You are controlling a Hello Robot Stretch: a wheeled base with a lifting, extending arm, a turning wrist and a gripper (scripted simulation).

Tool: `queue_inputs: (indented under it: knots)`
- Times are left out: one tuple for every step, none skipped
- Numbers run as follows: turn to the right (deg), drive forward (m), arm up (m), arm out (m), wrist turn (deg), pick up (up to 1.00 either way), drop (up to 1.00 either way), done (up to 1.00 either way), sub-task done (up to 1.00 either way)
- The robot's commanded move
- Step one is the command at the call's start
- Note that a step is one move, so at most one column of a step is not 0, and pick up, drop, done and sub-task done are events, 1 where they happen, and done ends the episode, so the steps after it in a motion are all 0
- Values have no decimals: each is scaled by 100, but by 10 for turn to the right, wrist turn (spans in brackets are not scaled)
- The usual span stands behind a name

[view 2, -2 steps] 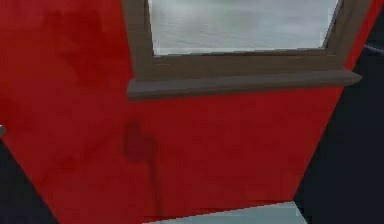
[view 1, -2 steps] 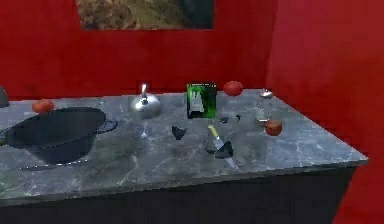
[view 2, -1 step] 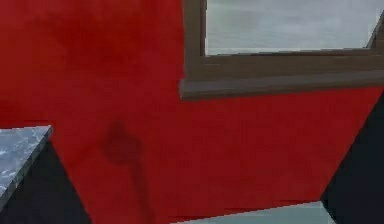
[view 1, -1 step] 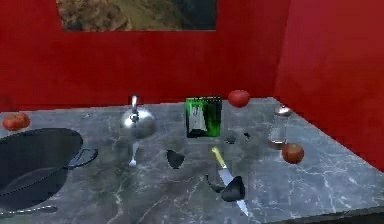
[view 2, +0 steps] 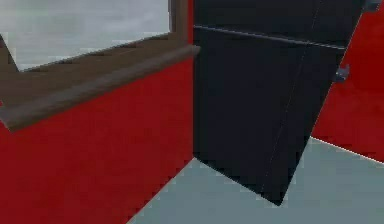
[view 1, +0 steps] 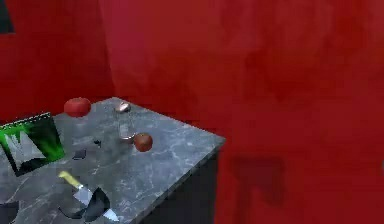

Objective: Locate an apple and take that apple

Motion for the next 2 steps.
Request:
queue_inputs:
  knots:
    - [450, 0, 0, 0, 0, 0, 0, 0, 0]
    - [450, 0, 0, 0, 0, 0, 0, 0, 0]
